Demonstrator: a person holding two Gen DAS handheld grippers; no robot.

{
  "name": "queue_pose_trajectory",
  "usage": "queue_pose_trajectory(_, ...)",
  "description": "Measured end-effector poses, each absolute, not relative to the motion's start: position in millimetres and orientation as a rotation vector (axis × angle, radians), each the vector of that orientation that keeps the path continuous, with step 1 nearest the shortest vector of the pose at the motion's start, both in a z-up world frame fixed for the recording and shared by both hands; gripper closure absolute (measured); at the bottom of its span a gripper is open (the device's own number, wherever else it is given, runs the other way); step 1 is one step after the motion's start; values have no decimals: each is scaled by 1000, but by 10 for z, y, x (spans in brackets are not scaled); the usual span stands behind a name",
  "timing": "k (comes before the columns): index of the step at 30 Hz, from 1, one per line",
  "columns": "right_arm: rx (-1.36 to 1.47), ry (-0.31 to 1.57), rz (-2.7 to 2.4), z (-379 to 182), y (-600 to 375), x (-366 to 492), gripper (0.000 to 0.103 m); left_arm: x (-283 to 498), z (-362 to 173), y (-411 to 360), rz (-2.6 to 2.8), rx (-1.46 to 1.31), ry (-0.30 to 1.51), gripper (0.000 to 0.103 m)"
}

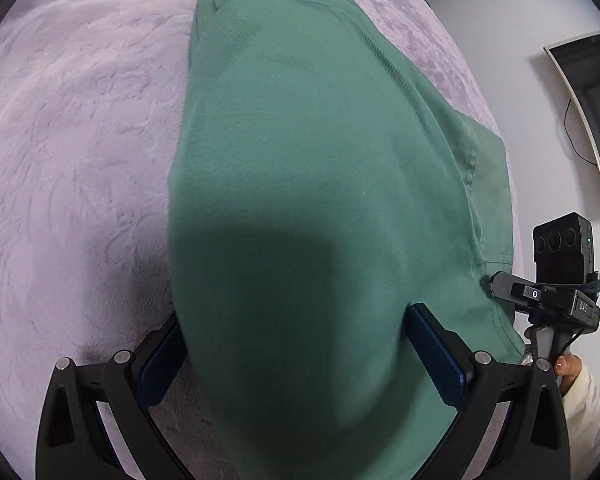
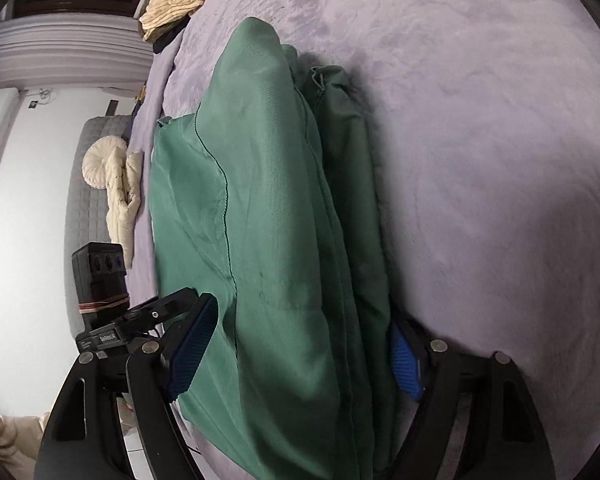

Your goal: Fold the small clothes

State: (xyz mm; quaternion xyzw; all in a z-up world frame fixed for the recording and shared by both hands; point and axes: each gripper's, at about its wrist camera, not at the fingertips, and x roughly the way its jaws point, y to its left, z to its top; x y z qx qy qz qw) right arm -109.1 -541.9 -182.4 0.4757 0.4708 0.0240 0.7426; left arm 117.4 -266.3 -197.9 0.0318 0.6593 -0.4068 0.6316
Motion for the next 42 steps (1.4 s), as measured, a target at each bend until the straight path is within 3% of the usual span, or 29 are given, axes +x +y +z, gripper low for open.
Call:
queue_pose_trajectory(4, 1064, 1011, 89, -1872, -5364, -938, 14, 1138, -1988, -2761, -910, 89, 1492, 1)
queue_pose_trajectory(6, 1068, 1011, 77, -1865, -5336, -925, 17, 1102, -1944, -2774, -894, 112, 1474, 11)
queue_pose_trajectory(9, 1134, 1011, 83, -1887, -5324, -986, 70, 1071, -1833, -2701, -890, 109, 1448, 32)
queue_pose_trajectory(10, 1174, 989, 101, -1890, -5342, -1020, 73, 1075, -1793, -2663, -891, 90, 1450, 41)
queue_pose_trajectory(12, 1216, 940, 146, -1829, -5316, -1082, 77, 1103, -1707, -2591, -892, 55, 1450, 50)
queue_pose_trajectory(26, 1263, 856, 207, -1238, -4394, -1490, 77, 852, -966, -1701, -1001, 24, 1434, 54)
queue_pose_trajectory(31, 1300, 868, 208, -1372, -3782, -1628, 77, 774, -934, -1001, -984, 80, 1459, 53)
queue_pose_trajectory(36, 1352, 922, 149, -1810, -3281, -1486, 77, 812, -1276, -423, -908, 123, 1533, 53)
queue_pose_trajectory(39, 1330, 988, 20, -2007, -3236, -1470, 73, 902, -1536, -188, -819, 142, 1580, 53)
queue_pose_trajectory(42, 1247, 1027, -99, -1874, -3324, -1542, 56, 944, -1382, 10, -831, 84, 1540, 53)
